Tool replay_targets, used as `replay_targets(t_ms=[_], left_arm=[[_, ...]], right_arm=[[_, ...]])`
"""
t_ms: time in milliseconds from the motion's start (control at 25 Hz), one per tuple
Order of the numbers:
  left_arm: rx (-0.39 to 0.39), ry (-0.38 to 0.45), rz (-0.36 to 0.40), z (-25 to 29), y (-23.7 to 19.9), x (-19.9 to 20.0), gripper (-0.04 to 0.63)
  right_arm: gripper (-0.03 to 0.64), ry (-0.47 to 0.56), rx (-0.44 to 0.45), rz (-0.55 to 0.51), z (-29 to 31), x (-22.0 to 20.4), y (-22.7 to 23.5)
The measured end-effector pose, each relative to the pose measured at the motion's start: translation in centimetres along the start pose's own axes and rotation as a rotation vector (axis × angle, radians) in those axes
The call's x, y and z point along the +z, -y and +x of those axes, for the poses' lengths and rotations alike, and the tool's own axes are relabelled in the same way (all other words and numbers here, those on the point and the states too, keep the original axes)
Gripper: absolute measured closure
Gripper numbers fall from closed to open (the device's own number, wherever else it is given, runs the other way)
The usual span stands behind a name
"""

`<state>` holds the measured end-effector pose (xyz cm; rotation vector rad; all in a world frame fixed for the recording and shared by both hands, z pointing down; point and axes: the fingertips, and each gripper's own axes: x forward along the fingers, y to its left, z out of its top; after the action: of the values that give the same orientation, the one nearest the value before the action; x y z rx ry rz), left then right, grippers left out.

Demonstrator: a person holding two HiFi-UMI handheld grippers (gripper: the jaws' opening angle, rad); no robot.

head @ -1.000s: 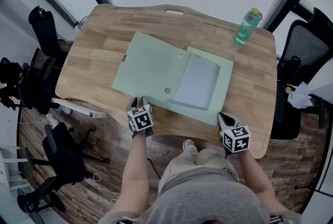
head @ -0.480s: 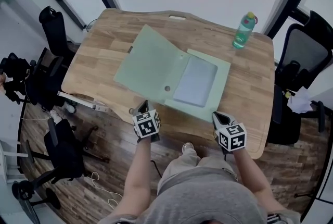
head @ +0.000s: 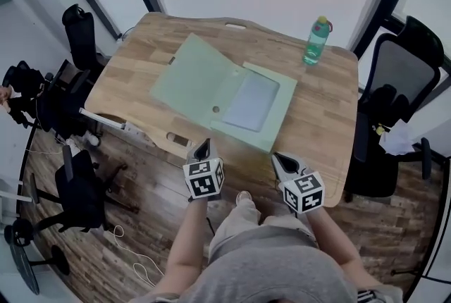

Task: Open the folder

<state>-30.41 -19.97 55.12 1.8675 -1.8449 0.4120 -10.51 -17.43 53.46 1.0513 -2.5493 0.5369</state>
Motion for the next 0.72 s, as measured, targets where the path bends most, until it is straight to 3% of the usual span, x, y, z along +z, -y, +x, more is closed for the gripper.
replay_targets(t_ms=[440, 720], left_arm=[[-0.073, 0.062, -0.022, -9.7, 9.3, -2.6, 0.595], [-0.102, 0.114, -0.017, -14.9, 13.0, -4.4, 0.595]], right_arm=[[0.617, 0.104, 0.052, -0.014, -9.0, 0.5, -3.0], [0.617, 0.152, 0.095, -0.019, -13.2, -0.3, -4.9]])
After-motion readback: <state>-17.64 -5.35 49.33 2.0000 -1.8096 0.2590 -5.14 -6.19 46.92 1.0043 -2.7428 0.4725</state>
